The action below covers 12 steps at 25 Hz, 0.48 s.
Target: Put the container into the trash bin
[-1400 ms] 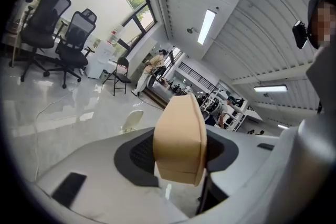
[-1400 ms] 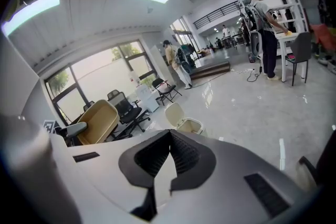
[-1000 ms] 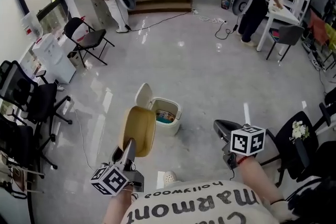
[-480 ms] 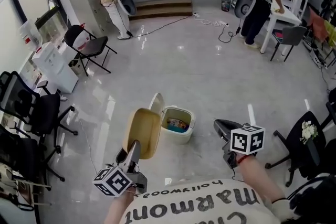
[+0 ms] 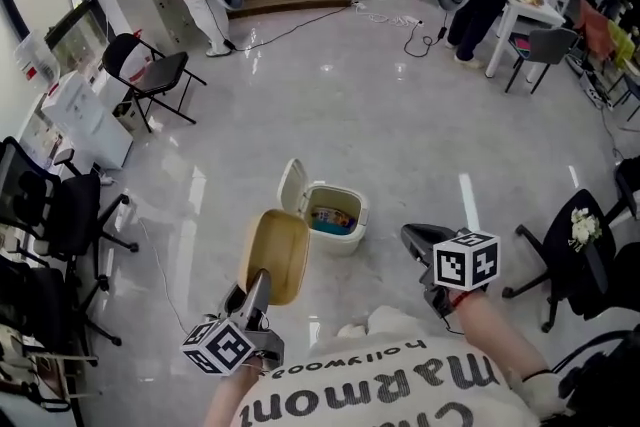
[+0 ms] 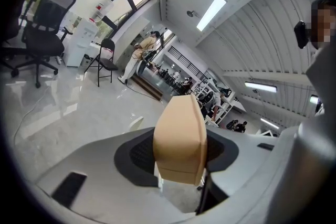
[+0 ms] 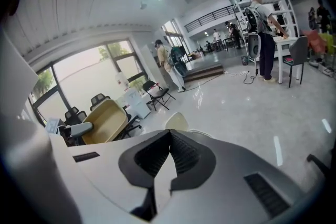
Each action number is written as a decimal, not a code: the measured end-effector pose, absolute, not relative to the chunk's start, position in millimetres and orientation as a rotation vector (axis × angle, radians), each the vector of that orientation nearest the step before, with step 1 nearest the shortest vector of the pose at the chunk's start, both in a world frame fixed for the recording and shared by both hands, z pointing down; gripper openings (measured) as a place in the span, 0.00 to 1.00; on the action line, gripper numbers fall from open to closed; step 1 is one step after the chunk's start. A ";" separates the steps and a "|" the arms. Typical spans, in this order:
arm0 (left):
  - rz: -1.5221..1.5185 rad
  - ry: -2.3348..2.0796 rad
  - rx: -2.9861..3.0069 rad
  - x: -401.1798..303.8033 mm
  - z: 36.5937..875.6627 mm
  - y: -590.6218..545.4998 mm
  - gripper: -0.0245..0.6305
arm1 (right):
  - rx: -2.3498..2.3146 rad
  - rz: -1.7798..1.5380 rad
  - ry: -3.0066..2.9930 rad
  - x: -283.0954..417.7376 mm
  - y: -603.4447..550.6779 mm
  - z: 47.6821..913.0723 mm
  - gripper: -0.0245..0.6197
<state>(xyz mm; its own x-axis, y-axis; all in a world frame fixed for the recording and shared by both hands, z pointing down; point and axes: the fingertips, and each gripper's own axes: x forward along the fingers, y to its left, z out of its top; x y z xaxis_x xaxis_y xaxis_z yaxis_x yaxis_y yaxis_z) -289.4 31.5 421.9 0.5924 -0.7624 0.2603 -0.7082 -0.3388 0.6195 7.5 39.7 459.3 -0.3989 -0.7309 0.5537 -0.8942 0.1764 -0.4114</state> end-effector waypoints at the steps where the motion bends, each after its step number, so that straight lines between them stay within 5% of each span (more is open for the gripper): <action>1: -0.095 -1.148 2.105 -287.9 424.2 32.0 0.34 | 1.574 1.041 -2.217 6.8 41.9 460.2 0.04; 12: -0.066 -1.088 2.123 -273.1 435.3 35.6 0.34 | 1.631 1.066 -2.168 15.7 56.5 468.3 0.04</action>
